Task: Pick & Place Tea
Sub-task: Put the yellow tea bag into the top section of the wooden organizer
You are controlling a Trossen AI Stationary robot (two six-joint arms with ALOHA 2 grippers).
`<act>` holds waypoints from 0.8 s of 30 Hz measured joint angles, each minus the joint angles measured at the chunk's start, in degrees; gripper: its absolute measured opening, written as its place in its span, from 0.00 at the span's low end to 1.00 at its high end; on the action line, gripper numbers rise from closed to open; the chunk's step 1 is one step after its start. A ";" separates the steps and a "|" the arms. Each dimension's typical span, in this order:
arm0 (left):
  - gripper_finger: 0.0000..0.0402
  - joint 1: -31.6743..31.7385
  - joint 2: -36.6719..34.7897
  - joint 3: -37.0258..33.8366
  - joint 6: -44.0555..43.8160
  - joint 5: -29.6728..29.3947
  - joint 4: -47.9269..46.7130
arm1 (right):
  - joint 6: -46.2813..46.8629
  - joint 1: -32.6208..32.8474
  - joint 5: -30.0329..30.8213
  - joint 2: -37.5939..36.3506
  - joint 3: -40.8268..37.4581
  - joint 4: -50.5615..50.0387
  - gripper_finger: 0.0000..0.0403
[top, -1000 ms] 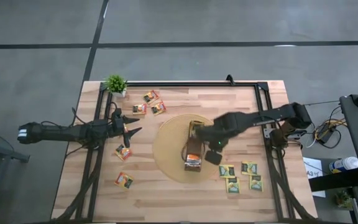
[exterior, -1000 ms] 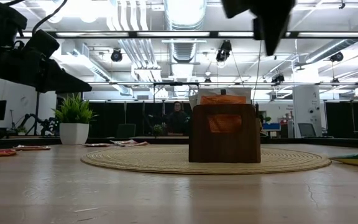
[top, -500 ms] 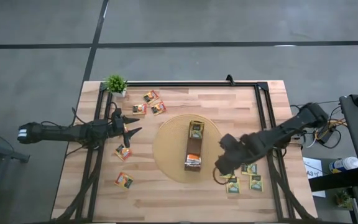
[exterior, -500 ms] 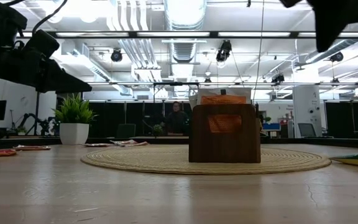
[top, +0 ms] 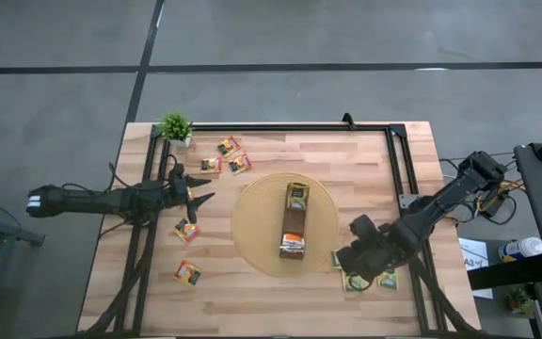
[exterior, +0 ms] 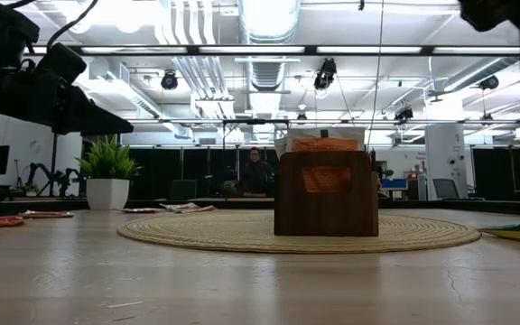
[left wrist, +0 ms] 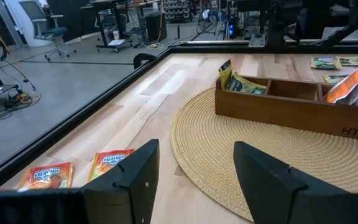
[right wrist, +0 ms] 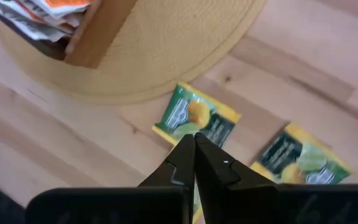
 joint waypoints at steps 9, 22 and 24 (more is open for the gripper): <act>0.50 0.00 0.00 0.00 0.00 0.00 0.00 | 7.60 4.78 4.41 0.13 2.87 0.36 0.02; 0.50 0.00 0.00 0.00 -0.02 0.00 0.00 | 7.76 5.24 5.48 0.15 2.56 0.52 0.02; 0.50 0.00 0.00 0.00 0.00 0.00 0.00 | 7.32 5.24 5.32 0.16 2.31 0.48 0.02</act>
